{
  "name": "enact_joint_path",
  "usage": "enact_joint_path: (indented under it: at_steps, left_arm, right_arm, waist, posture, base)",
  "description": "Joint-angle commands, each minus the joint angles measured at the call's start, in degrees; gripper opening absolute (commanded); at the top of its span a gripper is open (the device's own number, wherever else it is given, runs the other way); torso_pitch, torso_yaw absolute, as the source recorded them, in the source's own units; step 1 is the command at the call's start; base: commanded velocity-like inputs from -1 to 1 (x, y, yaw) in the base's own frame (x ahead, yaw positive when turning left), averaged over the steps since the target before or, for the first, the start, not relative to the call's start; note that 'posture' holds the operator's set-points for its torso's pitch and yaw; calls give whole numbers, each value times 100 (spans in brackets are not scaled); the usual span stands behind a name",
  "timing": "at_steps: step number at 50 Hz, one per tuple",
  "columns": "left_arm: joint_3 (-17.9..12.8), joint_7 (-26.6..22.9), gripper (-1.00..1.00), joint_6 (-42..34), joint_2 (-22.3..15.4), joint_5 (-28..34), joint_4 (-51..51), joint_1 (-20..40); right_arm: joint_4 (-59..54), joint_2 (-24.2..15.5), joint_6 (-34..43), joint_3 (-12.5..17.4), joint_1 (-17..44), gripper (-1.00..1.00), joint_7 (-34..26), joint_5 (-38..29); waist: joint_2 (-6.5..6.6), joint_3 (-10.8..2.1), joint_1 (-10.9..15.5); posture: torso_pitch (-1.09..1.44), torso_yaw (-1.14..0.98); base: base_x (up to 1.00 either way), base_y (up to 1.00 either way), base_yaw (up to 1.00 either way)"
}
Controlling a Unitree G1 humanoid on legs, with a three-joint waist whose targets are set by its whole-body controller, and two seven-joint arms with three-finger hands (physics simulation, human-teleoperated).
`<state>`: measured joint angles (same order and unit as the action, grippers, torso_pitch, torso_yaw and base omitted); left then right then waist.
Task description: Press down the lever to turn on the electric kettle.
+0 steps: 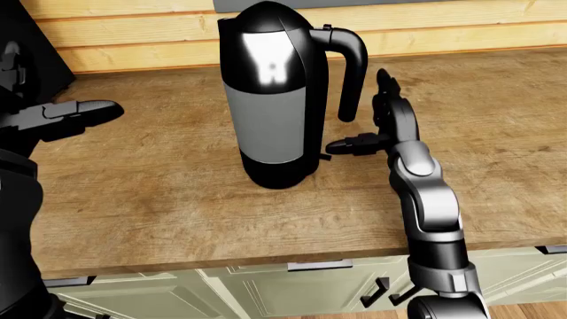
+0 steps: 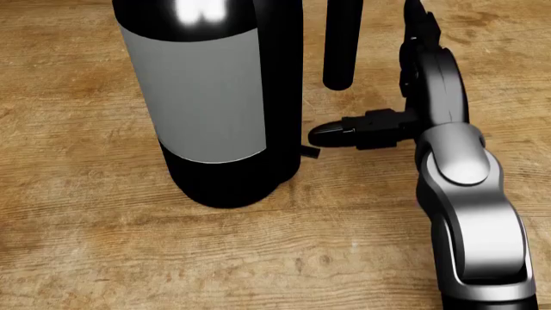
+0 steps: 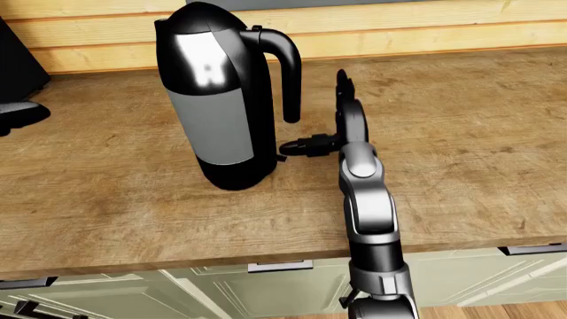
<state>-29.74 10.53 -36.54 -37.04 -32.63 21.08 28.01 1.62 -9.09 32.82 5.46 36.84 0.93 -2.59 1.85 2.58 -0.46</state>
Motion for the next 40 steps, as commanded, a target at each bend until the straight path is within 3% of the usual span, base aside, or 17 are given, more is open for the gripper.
enact_joint_path:
  at_steps: [1, 17, 40]
  left_arm:
    - [-86, 1, 100, 158, -111, 14, 145, 136]
    - [-107, 2, 100, 153, -121, 5, 152, 129]
    - [-97, -19, 100, 166, -109, 14, 167, 100]
  right_arm:
    - [226, -39, -163, 12, 167, 100, 2, -6]
    - [268, 3, -166, -73, 23, 100, -258, -216]
    - [72, 34, -690, -205, -111, 100, -567, -1304]
  waist:
    - [26, -140, -2]
    - [27, -145, -7]
    - [29, -151, -5]
  posture:
    - [0, 0]
    - [0, 0]
    - [0, 0]
  base:
    - [0, 0, 0]
    - [0, 0, 0]
    - [0, 0, 0]
